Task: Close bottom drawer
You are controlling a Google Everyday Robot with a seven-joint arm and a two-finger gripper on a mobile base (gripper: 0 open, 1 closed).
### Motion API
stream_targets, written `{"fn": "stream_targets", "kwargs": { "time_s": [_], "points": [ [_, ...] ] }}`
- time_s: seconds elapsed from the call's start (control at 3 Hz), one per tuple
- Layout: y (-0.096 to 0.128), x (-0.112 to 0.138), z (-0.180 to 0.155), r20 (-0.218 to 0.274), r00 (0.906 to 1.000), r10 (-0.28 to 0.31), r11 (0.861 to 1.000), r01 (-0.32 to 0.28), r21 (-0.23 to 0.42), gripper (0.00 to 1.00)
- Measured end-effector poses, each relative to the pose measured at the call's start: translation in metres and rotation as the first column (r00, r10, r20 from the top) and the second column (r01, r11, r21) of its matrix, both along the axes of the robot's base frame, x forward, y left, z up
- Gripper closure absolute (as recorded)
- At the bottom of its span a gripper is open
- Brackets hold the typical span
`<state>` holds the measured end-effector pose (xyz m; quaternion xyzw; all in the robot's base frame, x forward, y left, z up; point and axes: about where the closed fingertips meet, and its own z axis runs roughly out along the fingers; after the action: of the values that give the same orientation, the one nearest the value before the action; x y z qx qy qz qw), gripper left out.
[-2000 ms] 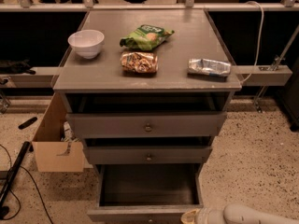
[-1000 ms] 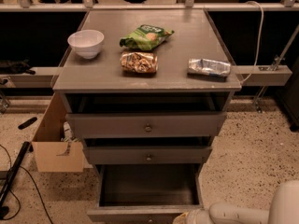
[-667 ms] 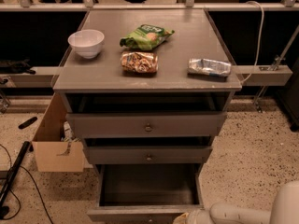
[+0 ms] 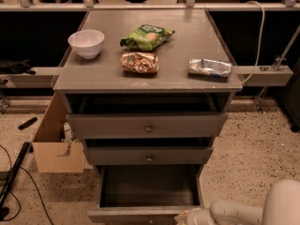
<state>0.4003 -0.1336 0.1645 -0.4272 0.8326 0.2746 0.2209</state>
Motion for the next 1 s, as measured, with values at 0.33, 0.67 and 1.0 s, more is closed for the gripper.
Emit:
{"fn": "stream_targets", "kwargs": {
  "time_s": [0.33,0.67,1.0],
  "points": [
    [-0.0004,0.0105,-0.0087,-0.019,0.9998,-0.011,1.000,0.011,0.000,0.00],
    [-0.0003,0.0102,-0.0088,-0.019,0.9997,-0.011,1.000,0.011,0.000,0.16],
    [-0.0003,0.0102,-0.0088,-0.019,0.9997,-0.011,1.000,0.011,0.000,0.39]
  ]
}}
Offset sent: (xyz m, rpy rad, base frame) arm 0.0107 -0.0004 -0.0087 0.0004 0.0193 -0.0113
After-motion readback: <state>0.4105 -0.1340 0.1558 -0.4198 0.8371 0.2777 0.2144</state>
